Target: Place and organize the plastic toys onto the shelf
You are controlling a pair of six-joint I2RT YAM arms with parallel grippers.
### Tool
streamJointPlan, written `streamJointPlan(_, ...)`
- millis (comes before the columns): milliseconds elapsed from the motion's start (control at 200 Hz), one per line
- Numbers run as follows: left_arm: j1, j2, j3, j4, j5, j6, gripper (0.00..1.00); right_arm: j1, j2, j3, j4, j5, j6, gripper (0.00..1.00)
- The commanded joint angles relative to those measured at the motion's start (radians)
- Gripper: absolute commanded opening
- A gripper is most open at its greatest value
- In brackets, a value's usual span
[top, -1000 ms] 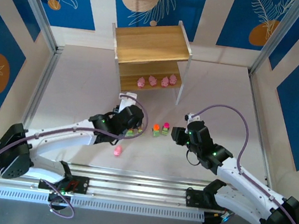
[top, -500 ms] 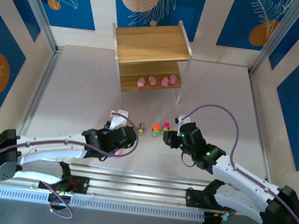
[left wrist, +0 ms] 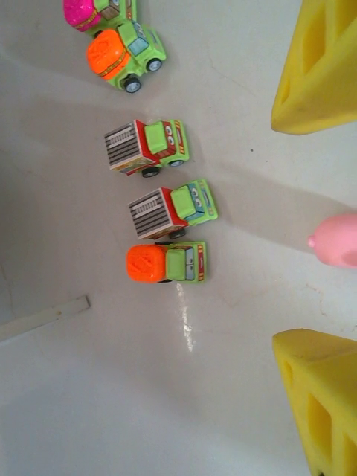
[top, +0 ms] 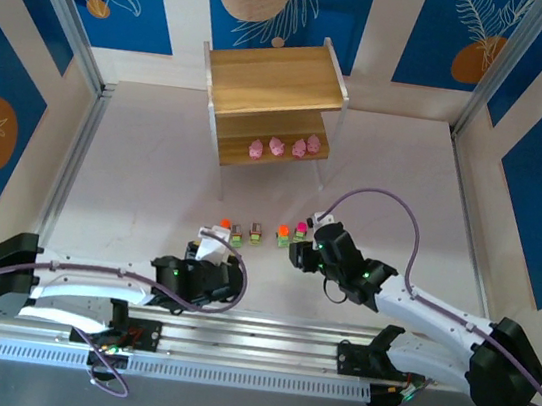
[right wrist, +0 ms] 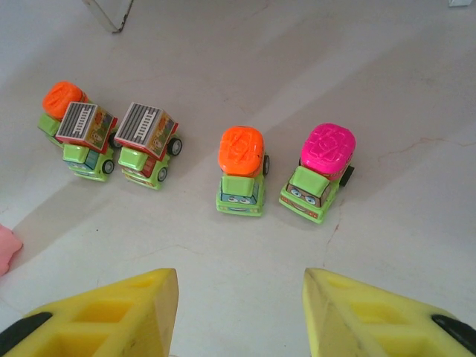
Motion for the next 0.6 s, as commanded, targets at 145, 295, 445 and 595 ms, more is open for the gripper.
streamJointPlan(145, -0.029, 0.040, -0.064, -0.033, -0.024, -0.157, 0.70, 0.013, 0.023, 0.041, 0.030, 0.014, -0.023, 0.48)
streamJointPlan(295, -0.029, 0.039, -0.116, -0.004, -0.011, -0.191, 0.70, 0.021, 0.031, 0.043, 0.034, 0.016, -0.026, 0.48)
streamJointPlan(445, -0.032, 0.047, -0.140, 0.011, 0.000, -0.207, 0.70, 0.027, 0.037, 0.048, 0.033, 0.027, -0.027, 0.48)
streamJointPlan(595, -0.034, 0.072, -0.157, 0.073, 0.016, -0.192, 0.70, 0.029, 0.038, 0.049, 0.029, 0.036, -0.029, 0.49)
